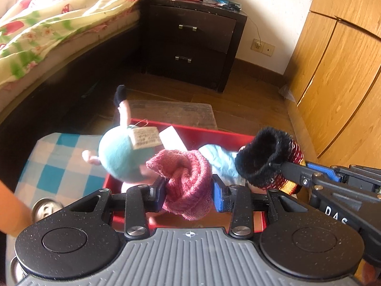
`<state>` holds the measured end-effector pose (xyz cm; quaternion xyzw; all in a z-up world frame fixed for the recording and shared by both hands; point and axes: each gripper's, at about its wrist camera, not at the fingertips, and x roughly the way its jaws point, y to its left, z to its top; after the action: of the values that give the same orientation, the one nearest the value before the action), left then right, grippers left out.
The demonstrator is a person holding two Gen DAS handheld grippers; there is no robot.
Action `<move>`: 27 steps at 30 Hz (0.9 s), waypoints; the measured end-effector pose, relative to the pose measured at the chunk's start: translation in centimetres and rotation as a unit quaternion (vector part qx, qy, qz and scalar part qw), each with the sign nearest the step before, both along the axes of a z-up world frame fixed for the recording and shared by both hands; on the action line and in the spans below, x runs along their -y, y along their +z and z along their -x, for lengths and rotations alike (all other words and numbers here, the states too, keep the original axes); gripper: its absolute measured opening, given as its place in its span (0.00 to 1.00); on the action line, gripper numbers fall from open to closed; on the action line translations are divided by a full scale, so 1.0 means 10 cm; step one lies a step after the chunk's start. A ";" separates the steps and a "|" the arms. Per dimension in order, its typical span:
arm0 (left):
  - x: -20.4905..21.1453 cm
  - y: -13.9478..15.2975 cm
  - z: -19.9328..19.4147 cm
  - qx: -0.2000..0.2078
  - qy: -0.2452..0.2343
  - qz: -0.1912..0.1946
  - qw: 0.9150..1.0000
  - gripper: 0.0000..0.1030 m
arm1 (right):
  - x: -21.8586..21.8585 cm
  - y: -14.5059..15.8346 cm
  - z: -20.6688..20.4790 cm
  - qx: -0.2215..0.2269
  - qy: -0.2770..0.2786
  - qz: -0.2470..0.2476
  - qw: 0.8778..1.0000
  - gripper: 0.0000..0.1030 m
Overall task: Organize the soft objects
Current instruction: 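Carry the pink ball with the left tool while the right tool carries the striped sock to the red box, then release the pink ball into the box with the left tool while the right tool drops the sock in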
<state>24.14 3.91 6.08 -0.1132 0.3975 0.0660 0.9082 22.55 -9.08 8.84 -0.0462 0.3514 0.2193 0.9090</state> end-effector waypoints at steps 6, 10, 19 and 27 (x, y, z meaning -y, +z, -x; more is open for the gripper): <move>0.05 -0.09 -0.24 0.004 -0.008 0.005 1.000 0.39 | 0.05 -0.08 -0.25 -0.003 -0.018 -0.016 1.000 0.00; 0.08 -0.19 -0.36 -0.001 -0.010 0.001 1.000 0.40 | 0.07 -0.22 -0.42 -0.015 -0.035 -0.009 0.999 0.00; 0.14 -0.32 -0.46 -0.008 -0.013 -0.014 1.000 0.43 | -0.06 -0.52 -0.55 -0.040 -0.028 0.032 0.998 0.00; 0.09 -0.30 -0.44 -0.006 0.006 -0.018 1.000 0.67 | -0.01 -0.53 -0.57 -0.042 -0.047 0.027 0.998 0.14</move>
<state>28.52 3.06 3.10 -0.0987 0.4006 0.0795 0.9075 28.27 -8.97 3.55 -0.0451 0.3974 0.1683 0.9010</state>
